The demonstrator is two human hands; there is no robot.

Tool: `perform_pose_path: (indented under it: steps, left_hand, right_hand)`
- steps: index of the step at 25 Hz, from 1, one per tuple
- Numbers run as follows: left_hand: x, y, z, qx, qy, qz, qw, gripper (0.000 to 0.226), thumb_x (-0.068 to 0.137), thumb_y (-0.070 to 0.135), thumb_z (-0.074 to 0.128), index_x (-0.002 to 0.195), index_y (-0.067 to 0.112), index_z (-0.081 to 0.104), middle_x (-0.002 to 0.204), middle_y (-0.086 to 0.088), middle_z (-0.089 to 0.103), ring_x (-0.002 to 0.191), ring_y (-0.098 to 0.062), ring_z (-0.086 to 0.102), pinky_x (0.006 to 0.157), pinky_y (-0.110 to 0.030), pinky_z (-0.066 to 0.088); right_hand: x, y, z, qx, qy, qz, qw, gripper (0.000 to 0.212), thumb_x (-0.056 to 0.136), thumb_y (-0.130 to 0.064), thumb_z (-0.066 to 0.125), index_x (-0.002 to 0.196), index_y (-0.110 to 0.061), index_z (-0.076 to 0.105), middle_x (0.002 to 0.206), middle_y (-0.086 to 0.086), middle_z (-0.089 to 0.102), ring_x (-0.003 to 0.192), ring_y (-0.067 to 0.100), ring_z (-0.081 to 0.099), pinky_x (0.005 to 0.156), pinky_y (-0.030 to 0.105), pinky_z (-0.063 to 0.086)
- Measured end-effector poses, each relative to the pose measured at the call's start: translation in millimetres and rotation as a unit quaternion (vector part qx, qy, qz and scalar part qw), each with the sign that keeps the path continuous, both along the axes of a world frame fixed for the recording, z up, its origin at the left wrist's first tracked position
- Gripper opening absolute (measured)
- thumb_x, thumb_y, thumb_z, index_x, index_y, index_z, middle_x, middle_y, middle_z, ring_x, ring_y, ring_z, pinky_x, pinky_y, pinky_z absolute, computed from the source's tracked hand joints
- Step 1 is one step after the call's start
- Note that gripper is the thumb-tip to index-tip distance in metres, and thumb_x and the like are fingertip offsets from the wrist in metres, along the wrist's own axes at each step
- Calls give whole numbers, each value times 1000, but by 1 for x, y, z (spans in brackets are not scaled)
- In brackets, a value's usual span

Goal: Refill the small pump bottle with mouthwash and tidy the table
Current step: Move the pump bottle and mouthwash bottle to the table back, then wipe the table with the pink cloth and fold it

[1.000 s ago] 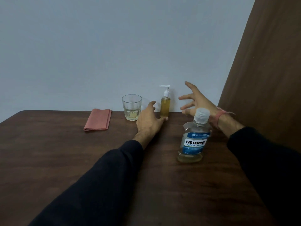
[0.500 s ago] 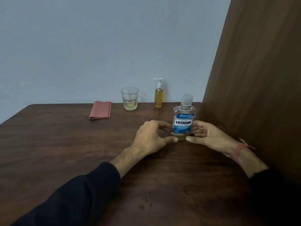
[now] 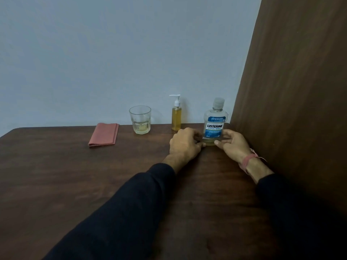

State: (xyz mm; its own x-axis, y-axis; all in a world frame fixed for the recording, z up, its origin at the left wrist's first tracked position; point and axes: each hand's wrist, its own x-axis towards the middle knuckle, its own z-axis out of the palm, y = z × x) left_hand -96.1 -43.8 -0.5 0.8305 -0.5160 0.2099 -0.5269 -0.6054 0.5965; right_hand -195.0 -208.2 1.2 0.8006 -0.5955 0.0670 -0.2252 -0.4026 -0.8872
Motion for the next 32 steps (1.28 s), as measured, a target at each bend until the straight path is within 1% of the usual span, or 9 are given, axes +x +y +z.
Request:
perform_pose_path:
  steps: [3, 8, 17, 20, 23, 25, 28, 30, 32]
  left_hand:
    - [22, -32, -3, 12, -22, 36, 999, 44, 99, 41, 85, 142, 33, 77, 128, 10, 82, 121, -16, 75, 107, -44, 62]
    - [49, -64, -9, 12, -62, 91, 994, 32, 105, 31, 79, 136, 27, 78, 125, 0, 81, 116, -27, 77, 98, -45, 65]
    - [53, -70, -7, 37, -65, 90, 993, 29, 104, 33, 81, 129, 22, 73, 122, -5, 77, 114, -30, 75, 91, -44, 62]
    - [44, -41, -5, 52, -66, 67, 994, 35, 104, 41, 79, 135, 25, 73, 126, -2, 77, 118, -28, 74, 98, -44, 61]
    - [34, 13, 0, 62, -71, 28, 995, 37, 104, 46, 77, 139, 35, 75, 131, 5, 79, 124, -24, 74, 107, -45, 61]
    - [29, 58, 4, 70, -73, 17, 995, 29, 103, 49, 77, 130, 40, 79, 131, 12, 79, 122, -19, 72, 102, -39, 57]
    - [29, 142, 11, 76, -38, 17, 996, 14, 97, 50, 85, 109, 43, 83, 107, 31, 75, 100, -1, 70, 95, -32, 54]
    - [36, 199, 13, 29, -31, 96, 994, 11, 93, 50, 88, 98, 43, 81, 92, 35, 71, 92, 4, 71, 91, -30, 57]
    - [46, 250, 14, -45, -41, 229, 972, 12, 94, 48, 84, 102, 41, 81, 94, 29, 74, 98, -4, 74, 92, -31, 56]
  right_hand:
    - [35, -15, -2, -6, -25, -35, 999, 51, 96, -4, 80, 144, -15, 67, 136, 3, 73, 120, 19, 69, 112, 38, 53]
    - [81, -25, -7, -17, -64, -76, 995, 47, 95, 0, 81, 140, -9, 70, 131, 7, 76, 104, 10, 67, 97, 20, 48]
    - [91, -30, -14, -24, -72, -108, 991, 70, 89, 5, 83, 152, -12, 58, 143, 6, 69, 114, 12, 67, 98, 20, 50]
    - [73, -23, -16, 2, -98, -149, 984, 60, 80, 4, 91, 129, -17, 64, 130, 4, 70, 110, 16, 72, 82, 16, 53]
    - [54, -8, -15, 3, -74, -57, 996, 35, 81, 1, 93, 102, -20, 74, 106, -2, 78, 103, 17, 76, 89, 26, 60]
    - [43, 10, -8, 3, -63, 31, 998, 28, 85, 0, 89, 103, -20, 79, 106, -3, 81, 107, 14, 76, 102, 30, 58]
    - [30, 50, 0, 8, -44, 131, 990, 29, 91, 1, 84, 113, -18, 80, 114, -5, 81, 114, 9, 75, 102, 22, 55]
    - [24, 78, 1, 8, -35, 181, 983, 30, 93, 2, 82, 117, -16, 80, 119, -5, 81, 117, 7, 74, 101, 21, 55]
    - [19, 106, 0, 1, -33, 218, 975, 30, 94, 1, 81, 119, -16, 80, 120, -5, 80, 117, 4, 73, 102, 20, 56]
